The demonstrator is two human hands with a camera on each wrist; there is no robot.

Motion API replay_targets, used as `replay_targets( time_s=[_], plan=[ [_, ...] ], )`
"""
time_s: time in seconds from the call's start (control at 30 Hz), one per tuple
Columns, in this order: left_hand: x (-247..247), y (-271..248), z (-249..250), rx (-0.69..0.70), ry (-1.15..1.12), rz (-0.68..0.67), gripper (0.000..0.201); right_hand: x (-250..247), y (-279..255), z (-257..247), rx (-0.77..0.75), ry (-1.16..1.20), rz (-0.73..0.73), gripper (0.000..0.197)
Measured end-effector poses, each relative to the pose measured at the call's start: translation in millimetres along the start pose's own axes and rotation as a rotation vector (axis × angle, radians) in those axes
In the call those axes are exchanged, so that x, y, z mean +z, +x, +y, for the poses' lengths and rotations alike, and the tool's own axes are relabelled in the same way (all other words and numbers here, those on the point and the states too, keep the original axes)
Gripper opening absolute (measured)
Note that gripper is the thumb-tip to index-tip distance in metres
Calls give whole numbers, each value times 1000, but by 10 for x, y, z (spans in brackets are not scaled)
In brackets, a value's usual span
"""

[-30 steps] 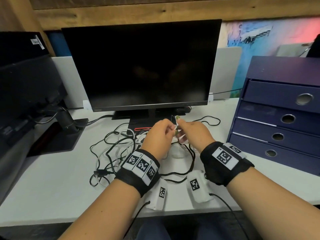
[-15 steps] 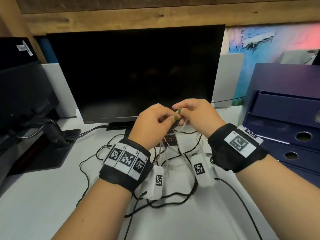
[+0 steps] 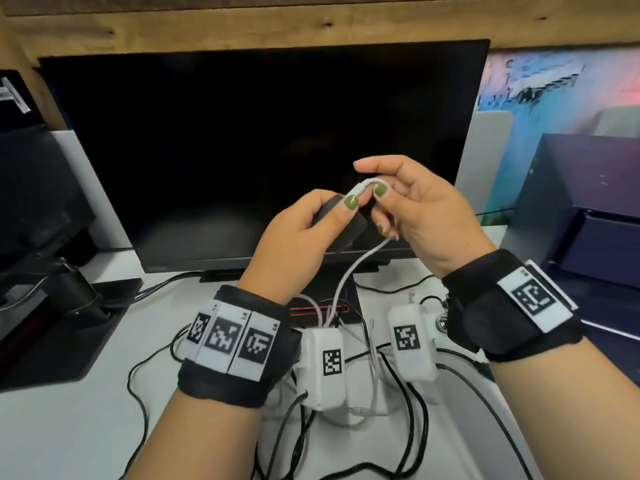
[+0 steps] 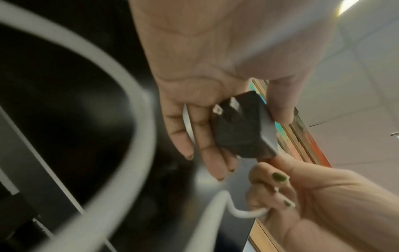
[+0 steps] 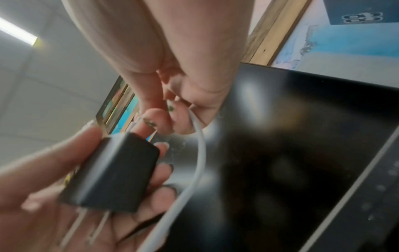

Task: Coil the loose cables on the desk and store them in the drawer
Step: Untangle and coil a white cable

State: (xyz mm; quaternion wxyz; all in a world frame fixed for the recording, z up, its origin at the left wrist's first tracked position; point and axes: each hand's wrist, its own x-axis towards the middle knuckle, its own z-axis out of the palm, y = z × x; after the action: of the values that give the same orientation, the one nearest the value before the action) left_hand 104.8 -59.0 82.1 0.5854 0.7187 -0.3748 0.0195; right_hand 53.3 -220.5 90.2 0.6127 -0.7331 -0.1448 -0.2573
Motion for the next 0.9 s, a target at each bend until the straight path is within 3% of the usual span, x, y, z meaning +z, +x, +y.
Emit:
replay_targets(
  time_s=[0.17, 0.33, 0.53, 0.7, 0.9],
  plan=[
    [89, -11, -100, -54, -16, -110, 15, 110, -19, 138, 23, -28, 96, 18],
    [164, -4, -210, -31, -100, -27, 15, 130, -37, 272, 63, -21, 231, 8],
    [116, 5, -290, -28, -392, 45, 20, 173, -89, 428, 113, 131, 177, 16],
    [113, 44, -387, -13, -425, 185, 28, 221, -91, 525, 232, 240, 185, 17],
    [131, 87, -572, -69, -474, 118, 26, 231, -81, 605, 257, 267, 256, 19]
  ],
)
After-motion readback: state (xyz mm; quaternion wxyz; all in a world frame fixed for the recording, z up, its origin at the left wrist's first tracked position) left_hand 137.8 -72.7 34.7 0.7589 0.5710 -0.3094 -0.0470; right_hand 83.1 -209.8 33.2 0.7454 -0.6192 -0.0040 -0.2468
